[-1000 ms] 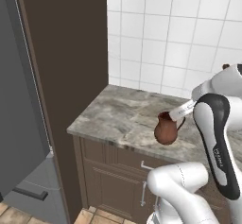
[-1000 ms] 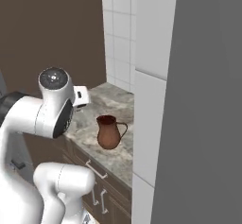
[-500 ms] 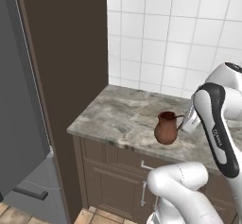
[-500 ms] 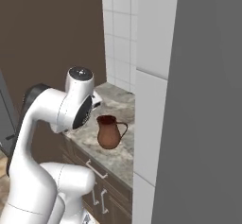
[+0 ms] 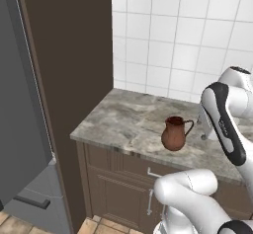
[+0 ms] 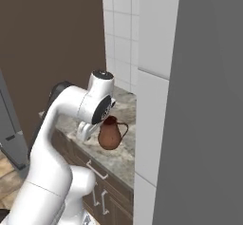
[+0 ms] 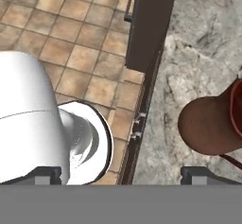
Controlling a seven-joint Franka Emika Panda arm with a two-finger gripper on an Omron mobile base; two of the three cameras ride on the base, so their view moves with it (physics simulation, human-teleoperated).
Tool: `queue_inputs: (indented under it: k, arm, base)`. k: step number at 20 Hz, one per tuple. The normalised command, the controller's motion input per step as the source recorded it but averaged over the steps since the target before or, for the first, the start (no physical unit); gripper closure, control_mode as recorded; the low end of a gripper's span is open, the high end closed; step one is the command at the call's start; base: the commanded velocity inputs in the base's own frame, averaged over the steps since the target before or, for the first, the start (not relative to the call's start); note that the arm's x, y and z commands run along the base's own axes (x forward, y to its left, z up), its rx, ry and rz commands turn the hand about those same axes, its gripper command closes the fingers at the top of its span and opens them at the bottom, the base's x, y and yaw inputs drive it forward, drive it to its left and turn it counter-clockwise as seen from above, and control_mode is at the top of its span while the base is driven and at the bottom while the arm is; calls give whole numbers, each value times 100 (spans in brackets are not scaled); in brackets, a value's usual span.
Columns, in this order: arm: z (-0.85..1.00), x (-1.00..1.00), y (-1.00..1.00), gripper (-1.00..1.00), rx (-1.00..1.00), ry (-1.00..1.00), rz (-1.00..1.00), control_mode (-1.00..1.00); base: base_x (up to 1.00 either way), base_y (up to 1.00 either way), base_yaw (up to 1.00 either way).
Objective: Move the dumpling and tangerine from the second highest shelf to the top shelf to make space. Then, place the pitcher from the counter on the cleared second highest shelf.
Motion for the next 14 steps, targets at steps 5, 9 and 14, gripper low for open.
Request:
queue_inputs:
  k: [5,9,14]
  arm:
    - [-24,39,-33,-100,0,-6,6,-100]
    - [-1,36,-23,-100,3,-7,2,-100]
    - [0,39,-14,-100,3,-4,5,-100]
  base:
    - [0,0,0]
    - [0,0,0]
    - [0,0,0]
